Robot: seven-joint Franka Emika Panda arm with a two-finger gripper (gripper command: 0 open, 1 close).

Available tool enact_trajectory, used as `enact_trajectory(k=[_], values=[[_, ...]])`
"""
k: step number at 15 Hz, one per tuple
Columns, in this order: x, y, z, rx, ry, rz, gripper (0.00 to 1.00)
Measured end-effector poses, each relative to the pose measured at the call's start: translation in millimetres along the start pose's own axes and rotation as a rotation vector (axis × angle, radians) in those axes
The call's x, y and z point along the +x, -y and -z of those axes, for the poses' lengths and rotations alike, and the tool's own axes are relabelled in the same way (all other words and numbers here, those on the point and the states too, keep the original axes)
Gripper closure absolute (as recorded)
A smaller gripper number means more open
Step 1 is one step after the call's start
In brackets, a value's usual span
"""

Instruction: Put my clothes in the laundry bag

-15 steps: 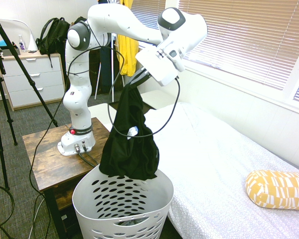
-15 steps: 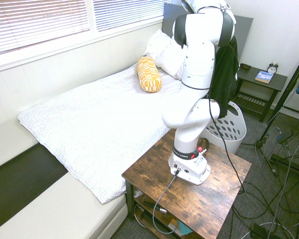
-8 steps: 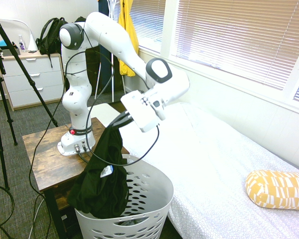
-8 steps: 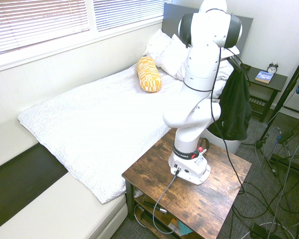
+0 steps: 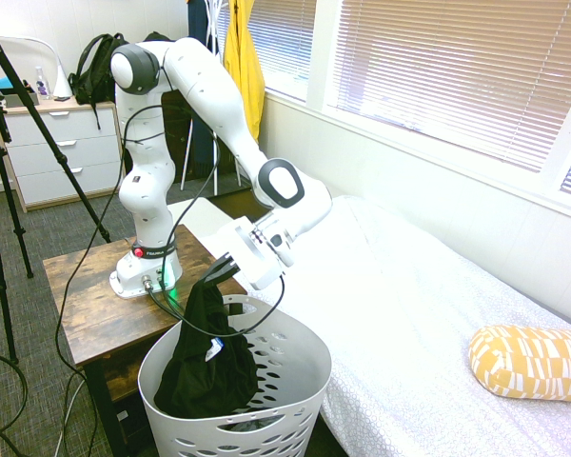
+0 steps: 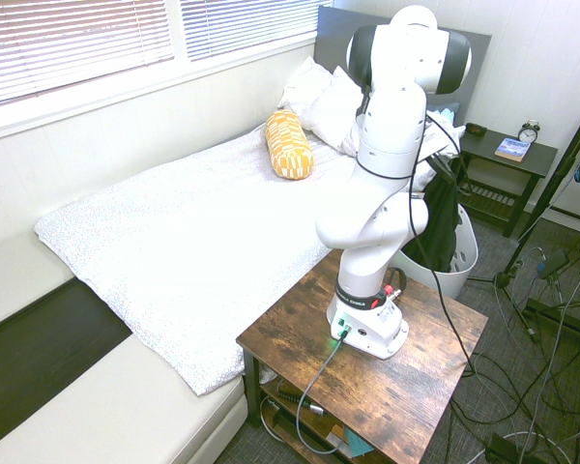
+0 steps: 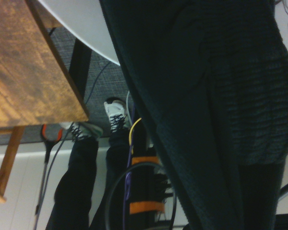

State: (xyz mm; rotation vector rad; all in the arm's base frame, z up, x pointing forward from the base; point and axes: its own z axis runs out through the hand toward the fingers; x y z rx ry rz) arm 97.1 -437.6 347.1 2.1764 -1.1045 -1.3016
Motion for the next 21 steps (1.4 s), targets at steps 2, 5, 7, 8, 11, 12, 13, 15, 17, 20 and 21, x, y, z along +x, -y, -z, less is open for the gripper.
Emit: enact_trajectory(k=[2,5,7,8,11,12,13,15,17,20,21], values=[[11.0,9.2,-2.1,-0.01,-0.035,-0.034,0.0],[17.8,13.1,-1.9,-0.018,-0.044,-0.041,0.0],[18.4,13.8,1.0,-0.024,-0.044,-0.036,0.0],[16.4,14.6,5.4,-0.027,-0.038,-0.016,0.0],[-7.1,21.3,59.6,0.058,-0.105,0.078,0.0],[-18.0,25.0,83.7,0.099,-0.158,0.096,0.0],[-28.0,34.3,108.5,0.131,-0.222,0.112,0.0],[-46.0,82.3,163.7,0.197,-0.353,0.142,0.0],[-64.6,150.5,211.7,0.28,-0.474,0.163,0.0],[-118.6,263.5,262.9,0.4,-0.635,0.198,0.0],[-138.0,297.2,271.1,0.45,-0.679,0.199,0.0]])
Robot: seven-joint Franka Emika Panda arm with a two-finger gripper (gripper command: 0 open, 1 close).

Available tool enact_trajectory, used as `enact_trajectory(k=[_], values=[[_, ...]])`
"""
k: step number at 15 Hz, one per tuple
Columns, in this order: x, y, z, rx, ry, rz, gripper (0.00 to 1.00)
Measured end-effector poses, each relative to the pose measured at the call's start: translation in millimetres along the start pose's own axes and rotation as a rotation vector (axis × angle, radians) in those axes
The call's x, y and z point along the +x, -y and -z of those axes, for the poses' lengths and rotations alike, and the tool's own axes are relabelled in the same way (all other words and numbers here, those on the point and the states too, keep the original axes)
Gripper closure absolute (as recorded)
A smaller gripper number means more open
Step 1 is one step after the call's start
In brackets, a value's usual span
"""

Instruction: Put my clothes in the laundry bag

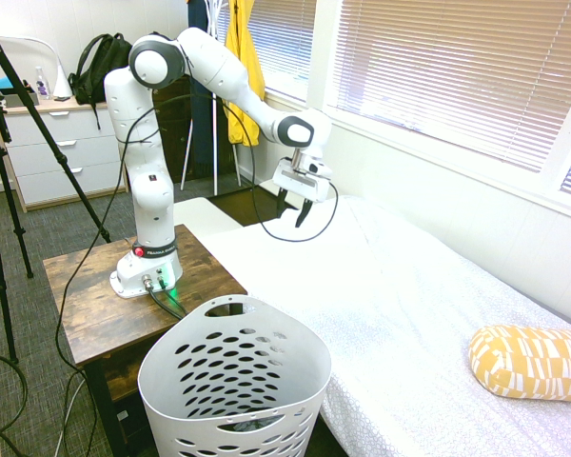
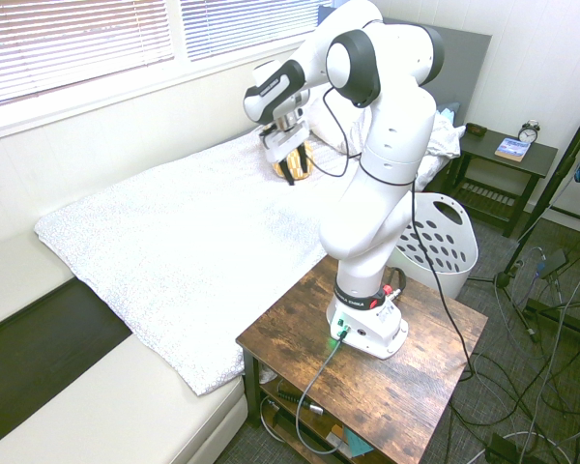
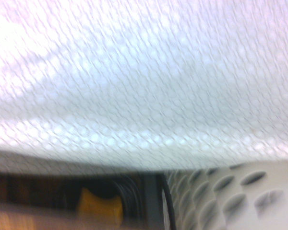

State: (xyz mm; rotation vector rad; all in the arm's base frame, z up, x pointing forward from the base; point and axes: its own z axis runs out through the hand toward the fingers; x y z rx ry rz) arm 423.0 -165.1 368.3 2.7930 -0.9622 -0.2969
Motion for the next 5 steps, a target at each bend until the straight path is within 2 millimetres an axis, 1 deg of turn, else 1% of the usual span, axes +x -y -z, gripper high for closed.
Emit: enact_trajectory(k=[1,2,3,4,5], values=[[-11.9,37.8,-0.1,0.055,-0.036,-0.006,0.0],[-25.9,71.5,0.4,0.105,-0.063,-0.013,0.0],[-38.6,97.6,2.6,0.141,-0.078,-0.019,0.0],[-50.1,118.3,7.2,0.165,-0.087,-0.015,0.0],[-59.2,132.0,11.0,0.186,-0.087,-0.006,0.0]])
